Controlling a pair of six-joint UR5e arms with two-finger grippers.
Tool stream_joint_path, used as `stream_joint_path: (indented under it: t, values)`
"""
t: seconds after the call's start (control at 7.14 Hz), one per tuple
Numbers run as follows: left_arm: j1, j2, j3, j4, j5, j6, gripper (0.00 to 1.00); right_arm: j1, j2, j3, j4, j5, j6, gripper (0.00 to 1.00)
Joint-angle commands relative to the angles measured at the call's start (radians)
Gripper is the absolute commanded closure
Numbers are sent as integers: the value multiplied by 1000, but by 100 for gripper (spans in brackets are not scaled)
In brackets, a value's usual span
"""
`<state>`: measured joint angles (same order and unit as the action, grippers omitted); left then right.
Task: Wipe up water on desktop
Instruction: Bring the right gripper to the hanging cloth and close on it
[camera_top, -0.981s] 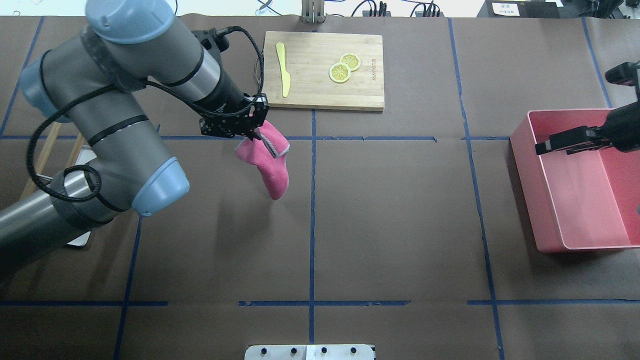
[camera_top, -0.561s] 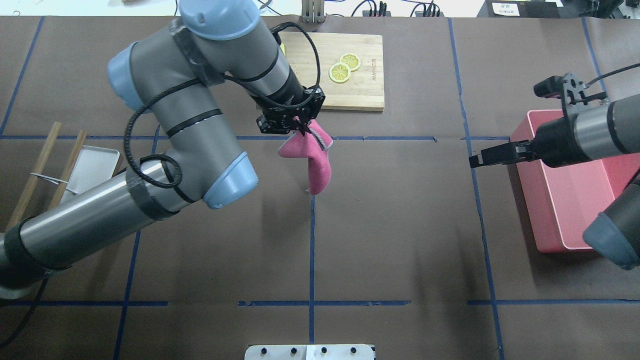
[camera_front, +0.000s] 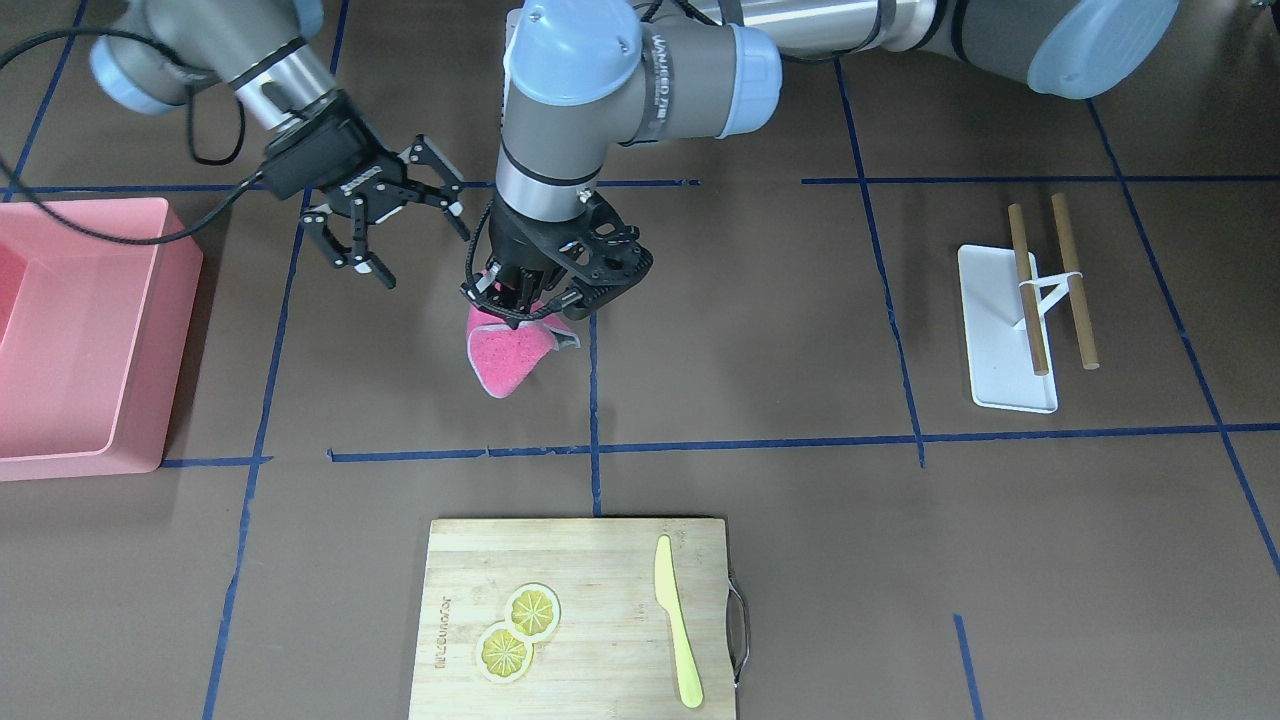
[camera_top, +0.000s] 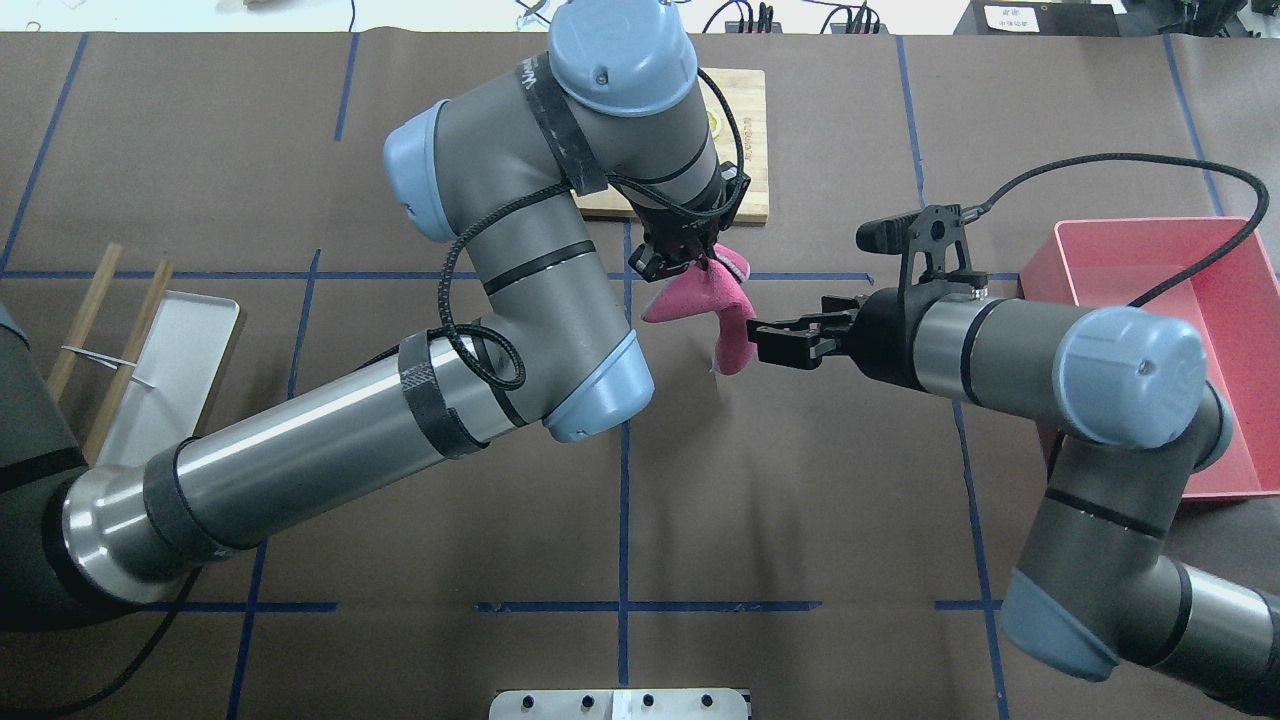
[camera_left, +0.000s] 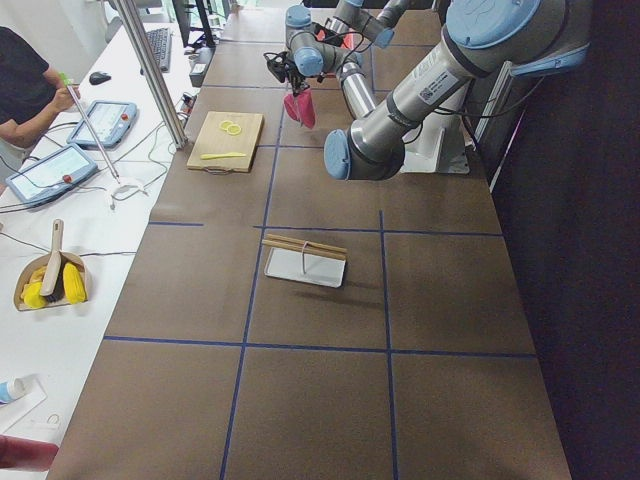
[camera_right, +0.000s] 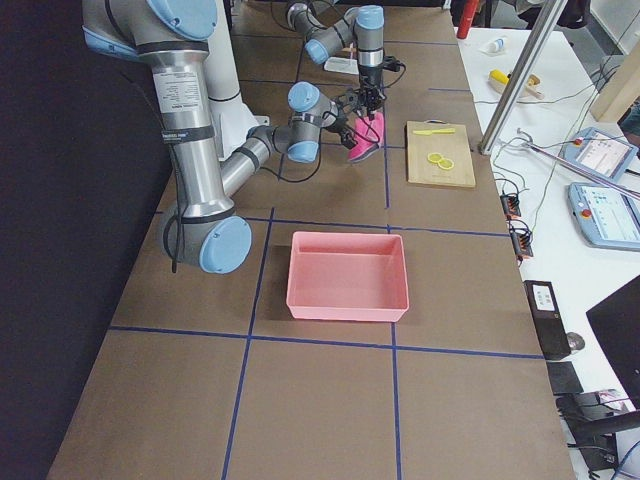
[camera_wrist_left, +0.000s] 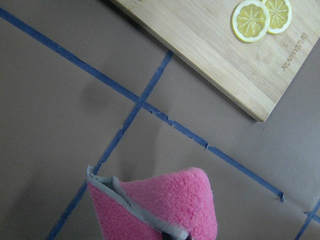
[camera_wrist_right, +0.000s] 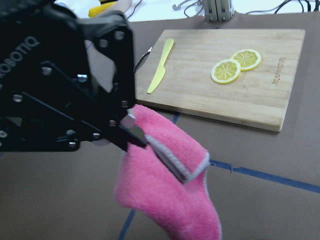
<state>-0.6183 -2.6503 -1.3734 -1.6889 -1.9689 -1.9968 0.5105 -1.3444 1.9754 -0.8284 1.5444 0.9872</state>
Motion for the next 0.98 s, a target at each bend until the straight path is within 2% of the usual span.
stream_joint_path:
  t: [0.0,0.14,0.84]
  values:
    - [21,-19,25,0,12,-60,97,-52,24,3,-1,-160,-106,1]
    - [23,-22,24,-1,12,-63,97,-75,27,2,0,-256,-190,1]
    - [23,-23,-22,-3,-1,-60,98,-152,24,-15,0,-348,-226,2]
